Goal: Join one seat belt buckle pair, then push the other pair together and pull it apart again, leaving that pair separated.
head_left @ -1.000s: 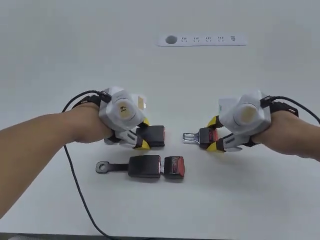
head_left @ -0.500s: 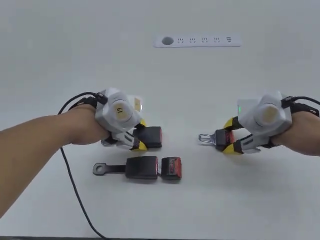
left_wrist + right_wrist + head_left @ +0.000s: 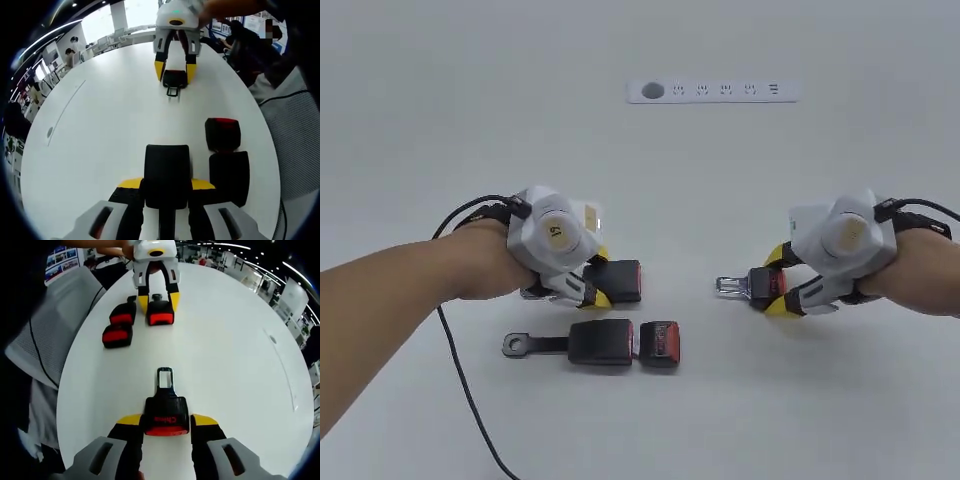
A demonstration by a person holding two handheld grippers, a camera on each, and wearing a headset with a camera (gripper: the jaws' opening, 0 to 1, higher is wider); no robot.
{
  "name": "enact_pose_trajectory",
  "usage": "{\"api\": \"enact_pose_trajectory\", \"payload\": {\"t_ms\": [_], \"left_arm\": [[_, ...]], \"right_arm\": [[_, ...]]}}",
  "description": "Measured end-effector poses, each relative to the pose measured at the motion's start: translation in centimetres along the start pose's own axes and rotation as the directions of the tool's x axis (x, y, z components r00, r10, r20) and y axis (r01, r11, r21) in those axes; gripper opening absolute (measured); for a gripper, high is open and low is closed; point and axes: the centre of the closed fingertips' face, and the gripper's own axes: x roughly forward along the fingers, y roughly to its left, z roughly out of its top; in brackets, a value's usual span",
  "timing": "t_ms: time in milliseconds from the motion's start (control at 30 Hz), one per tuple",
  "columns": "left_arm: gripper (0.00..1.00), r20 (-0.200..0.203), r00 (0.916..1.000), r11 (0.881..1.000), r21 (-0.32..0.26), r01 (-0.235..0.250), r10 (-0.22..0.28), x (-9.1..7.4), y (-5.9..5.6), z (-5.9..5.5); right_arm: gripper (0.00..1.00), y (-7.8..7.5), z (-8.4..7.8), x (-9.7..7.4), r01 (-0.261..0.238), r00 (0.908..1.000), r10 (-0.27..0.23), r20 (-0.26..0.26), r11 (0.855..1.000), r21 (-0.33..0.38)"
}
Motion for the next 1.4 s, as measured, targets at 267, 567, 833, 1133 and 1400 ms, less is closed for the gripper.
{"api": "enact_pose_trajectory", "payload": {"t_ms": [267,567,833,1133,1400], "left_arm": [[0.39,0.030,0.9991,0.998,-0.059,-0.028,0.030,-0.9,0.1,0.8],[0.47,0.074,0.9908,0.991,-0.083,-0.107,0.113,-4.3,-0.6,1.2],[0.56,0.108,0.9774,0.971,-0.174,-0.161,0.181,-7.0,-3.2,-0.5],[0.73,0.141,0.9481,0.914,-0.339,-0.224,0.285,-9.8,-5.7,-2.6],[0.81,0.141,0.9300,0.858,-0.452,-0.244,0.339,-10.8,-7.3,-5.4]], "right_arm": [[0.43,0.0,1.6,-0.8,0.042,0.9982,-0.044,0.041,0.998,0.054],[0.49,1.8,3.8,-3.2,0.124,0.9826,-0.143,0.119,0.981,0.150],[0.57,4.5,3.4,-3.9,0.168,0.9600,-0.222,0.171,0.945,0.281],[0.72,6.8,3.3,-6.0,0.198,0.9302,-0.304,0.206,0.887,0.416],[0.85,8.1,2.7,-7.4,0.206,0.9125,-0.342,0.224,0.857,0.472]]}}
